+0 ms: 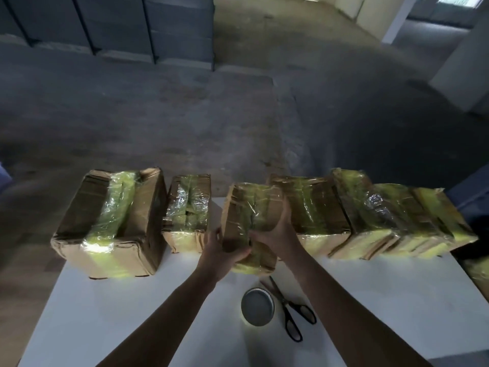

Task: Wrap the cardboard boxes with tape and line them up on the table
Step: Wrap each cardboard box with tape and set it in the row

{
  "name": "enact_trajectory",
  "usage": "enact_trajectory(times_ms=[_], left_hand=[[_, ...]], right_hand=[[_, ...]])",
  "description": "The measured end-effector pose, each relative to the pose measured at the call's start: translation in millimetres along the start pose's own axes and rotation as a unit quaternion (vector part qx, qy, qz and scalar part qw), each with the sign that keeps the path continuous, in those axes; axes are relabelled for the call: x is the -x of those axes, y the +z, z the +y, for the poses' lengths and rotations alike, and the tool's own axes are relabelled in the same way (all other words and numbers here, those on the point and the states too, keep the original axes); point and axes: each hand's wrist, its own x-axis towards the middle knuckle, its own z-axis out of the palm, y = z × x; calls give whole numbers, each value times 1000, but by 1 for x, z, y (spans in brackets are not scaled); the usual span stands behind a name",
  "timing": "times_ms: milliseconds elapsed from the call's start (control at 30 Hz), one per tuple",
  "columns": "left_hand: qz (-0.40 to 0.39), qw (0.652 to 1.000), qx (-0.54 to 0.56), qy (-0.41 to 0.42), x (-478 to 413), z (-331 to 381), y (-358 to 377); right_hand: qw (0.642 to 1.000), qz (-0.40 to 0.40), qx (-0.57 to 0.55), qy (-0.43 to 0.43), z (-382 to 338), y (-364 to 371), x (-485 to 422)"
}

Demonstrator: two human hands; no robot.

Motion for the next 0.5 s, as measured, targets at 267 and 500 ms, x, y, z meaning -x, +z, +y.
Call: enact_trajectory(times_ms=[267,500], left_hand=[[4,998,-11,57,12,7,-11],[9,994,-66,87,15,8,-21]], right_hand=[[963,-46,255,-75,-37,-21,-22],[941,6,329,-76,-64,-21,-28]])
